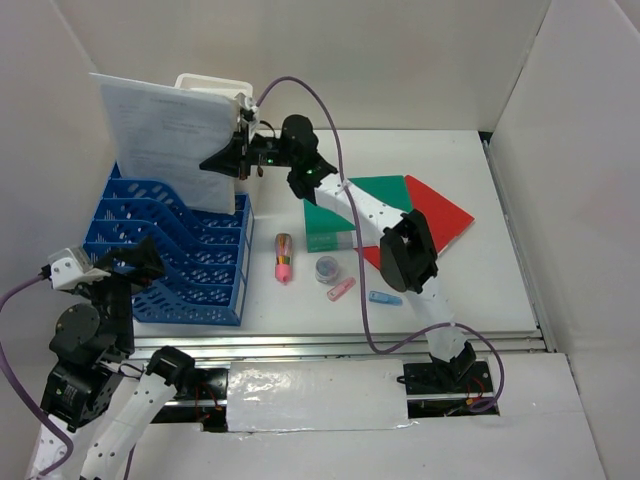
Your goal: Organize the desk
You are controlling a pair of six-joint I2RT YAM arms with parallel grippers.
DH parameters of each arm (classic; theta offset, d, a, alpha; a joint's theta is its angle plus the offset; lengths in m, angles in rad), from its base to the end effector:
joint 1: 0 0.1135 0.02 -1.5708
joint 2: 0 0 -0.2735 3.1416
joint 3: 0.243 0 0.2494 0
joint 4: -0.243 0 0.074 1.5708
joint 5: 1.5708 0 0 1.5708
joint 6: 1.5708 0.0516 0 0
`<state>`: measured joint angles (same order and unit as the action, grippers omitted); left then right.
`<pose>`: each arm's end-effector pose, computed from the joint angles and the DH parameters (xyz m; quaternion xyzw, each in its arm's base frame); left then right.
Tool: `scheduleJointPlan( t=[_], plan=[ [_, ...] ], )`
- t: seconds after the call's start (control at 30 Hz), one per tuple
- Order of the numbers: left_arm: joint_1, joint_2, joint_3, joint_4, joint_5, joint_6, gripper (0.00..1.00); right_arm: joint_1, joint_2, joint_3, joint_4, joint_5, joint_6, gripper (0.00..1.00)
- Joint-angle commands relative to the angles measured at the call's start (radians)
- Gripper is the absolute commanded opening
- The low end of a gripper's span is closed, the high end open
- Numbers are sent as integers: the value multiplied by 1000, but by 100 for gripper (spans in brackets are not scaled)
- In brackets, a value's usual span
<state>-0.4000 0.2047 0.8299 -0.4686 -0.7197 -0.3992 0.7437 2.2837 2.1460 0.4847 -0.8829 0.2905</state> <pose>0.0361 0.0217 0.3770 -0.2675 0.6081 -0.0661 0.7445 0.3758 0.3999 0.3829 -0.4575 0.4275 0.5792 0.5220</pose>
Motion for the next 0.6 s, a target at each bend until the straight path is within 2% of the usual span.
scheduleJointPlan(
  t=[0.0,0.53,0.57],
  plan=[
    [0,-16,-3,59,28,-3,99,14,19,-14,183,7,41,0],
    [-17,-16,-21,93,118,31,100,13,97,49,52,41,-114,0],
    [-19,-16,-21,91,120,33,99,13,100,46,51,45,-116,3]
  ],
)
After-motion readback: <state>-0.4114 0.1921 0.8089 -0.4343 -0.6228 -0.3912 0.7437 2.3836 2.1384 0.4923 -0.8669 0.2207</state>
